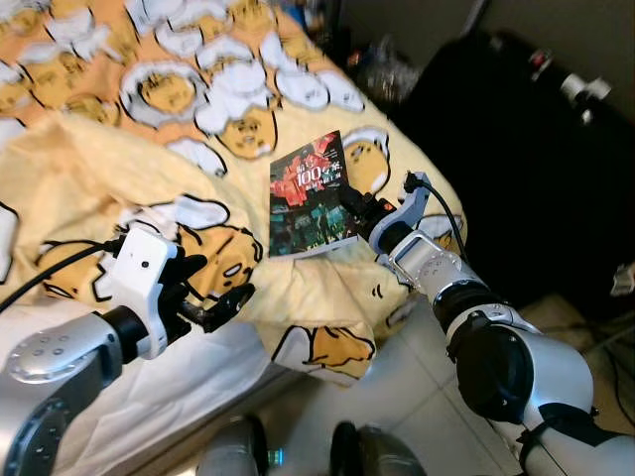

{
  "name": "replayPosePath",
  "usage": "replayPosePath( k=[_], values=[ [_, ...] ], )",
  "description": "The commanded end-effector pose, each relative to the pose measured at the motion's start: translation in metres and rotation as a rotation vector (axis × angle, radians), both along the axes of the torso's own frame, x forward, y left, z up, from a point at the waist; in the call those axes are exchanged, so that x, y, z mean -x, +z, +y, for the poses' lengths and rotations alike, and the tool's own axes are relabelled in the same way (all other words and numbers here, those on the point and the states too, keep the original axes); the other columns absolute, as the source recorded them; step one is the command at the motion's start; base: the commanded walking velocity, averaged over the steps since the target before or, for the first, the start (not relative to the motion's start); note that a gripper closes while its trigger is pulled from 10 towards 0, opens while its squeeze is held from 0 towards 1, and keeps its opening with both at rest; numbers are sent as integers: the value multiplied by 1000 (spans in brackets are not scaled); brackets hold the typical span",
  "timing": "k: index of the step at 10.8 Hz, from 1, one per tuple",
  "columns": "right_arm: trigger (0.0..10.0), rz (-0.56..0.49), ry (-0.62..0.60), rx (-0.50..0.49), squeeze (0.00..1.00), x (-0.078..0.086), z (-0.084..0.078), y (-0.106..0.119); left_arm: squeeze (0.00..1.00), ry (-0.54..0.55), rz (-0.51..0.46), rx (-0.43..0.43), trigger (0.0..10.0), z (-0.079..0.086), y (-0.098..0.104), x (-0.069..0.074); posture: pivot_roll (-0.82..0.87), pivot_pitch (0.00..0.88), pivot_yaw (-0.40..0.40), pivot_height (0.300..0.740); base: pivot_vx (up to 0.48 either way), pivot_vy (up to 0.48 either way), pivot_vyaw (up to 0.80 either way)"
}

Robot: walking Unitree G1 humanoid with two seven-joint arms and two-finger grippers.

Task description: Clean up the room

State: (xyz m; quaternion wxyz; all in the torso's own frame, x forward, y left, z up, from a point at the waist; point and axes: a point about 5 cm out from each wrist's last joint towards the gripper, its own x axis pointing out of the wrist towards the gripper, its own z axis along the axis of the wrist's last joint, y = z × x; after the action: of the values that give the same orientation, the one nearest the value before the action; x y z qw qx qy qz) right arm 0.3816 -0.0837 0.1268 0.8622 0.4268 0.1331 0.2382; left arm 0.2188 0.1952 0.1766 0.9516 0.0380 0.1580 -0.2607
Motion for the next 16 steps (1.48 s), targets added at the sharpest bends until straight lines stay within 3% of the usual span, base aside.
replayPosePath(
  k=[1, 3, 7, 9, 11, 14, 16],
  values=[
    [0, -60, -10, -19, 0, -3, -1, 9, 0, 11, 3, -3, 10000, -2, -6, -1, 168, 0, -84, 740, 0, 0, 0],
    [0, -98, -28, 10, 0, -7, -3, 17, 0, 51, -21, -11, 10000, -3, -13, -11, 156, 0, -74, 740, 0, 0, 0],
    [0, -253, -66, 172, 0, -10, -9, 28, 0, 100, -53, -47, 10000, -8, -21, -22, 150, 0, -65, 740, 0, 0, 0],
    [0, -247, -83, 117, 0, -9, -14, 24, 0, 116, -62, -46, 10000, -9, -24, -25, 142, 0, -57, 740, 0, 0, 0],
    [0, -269, -89, -141, 0, -10, -26, 36, 0, 122, -72, -49, 10000, -15, -27, -26, 141, 0, -57, 740, 0, 0, 0],
    [0, -349, -2, -242, 0, -1, -41, 39, 0, 138, -75, -45, 10000, -14, -29, -32, 114, 0, -37, 740, 0, 0, 0],
    [0, -403, 67, -301, 0, 14, -57, 41, 0, 148, -88, 31, 10000, -18, -24, -41, 91, 0, -18, 740, 0, 0, 0]
  ],
)
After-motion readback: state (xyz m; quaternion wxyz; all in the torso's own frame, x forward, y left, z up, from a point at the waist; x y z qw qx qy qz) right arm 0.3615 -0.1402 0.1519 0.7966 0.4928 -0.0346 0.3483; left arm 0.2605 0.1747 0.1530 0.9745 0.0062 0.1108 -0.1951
